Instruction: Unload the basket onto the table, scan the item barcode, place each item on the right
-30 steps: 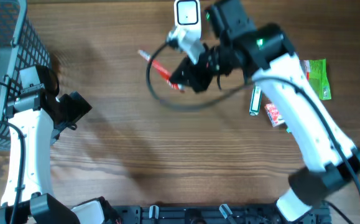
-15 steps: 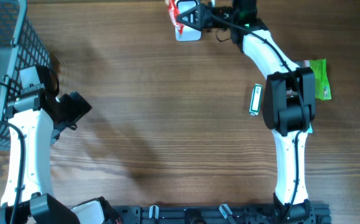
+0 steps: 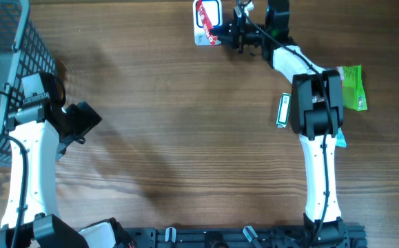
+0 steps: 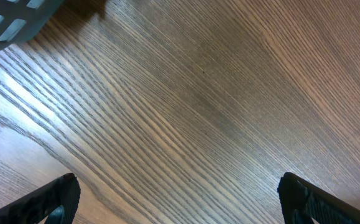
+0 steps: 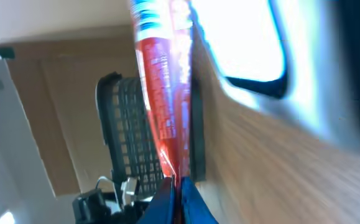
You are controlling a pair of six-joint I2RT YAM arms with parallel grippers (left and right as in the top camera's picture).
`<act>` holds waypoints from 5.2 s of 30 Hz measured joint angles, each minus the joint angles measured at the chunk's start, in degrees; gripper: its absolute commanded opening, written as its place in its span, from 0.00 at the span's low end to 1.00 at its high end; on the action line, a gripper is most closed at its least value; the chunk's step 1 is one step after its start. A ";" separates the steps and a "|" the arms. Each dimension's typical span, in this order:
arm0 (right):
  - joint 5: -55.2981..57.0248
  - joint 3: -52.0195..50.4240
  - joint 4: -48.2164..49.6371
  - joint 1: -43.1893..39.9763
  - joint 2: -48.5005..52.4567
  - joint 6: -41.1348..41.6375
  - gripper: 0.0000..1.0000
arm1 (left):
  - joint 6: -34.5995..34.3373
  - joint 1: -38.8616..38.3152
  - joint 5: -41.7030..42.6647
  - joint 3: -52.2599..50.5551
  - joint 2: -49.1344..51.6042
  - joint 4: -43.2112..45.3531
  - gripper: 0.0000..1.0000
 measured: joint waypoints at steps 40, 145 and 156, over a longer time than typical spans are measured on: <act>-6.97 -0.55 64.22 -1.92 0.13 41.29 0.05 | 0.00 0.00 0.00 0.00 0.00 -0.04 1.00; 63.19 -74.10 -44.76 -12.79 -138.03 -66.71 1.00 | 0.00 0.02 0.00 0.00 -0.17 -0.09 1.00; 64.87 -104.50 2.51 -6.38 -151.53 -62.58 1.00 | 0.00 0.00 0.00 0.00 -0.17 -0.07 1.00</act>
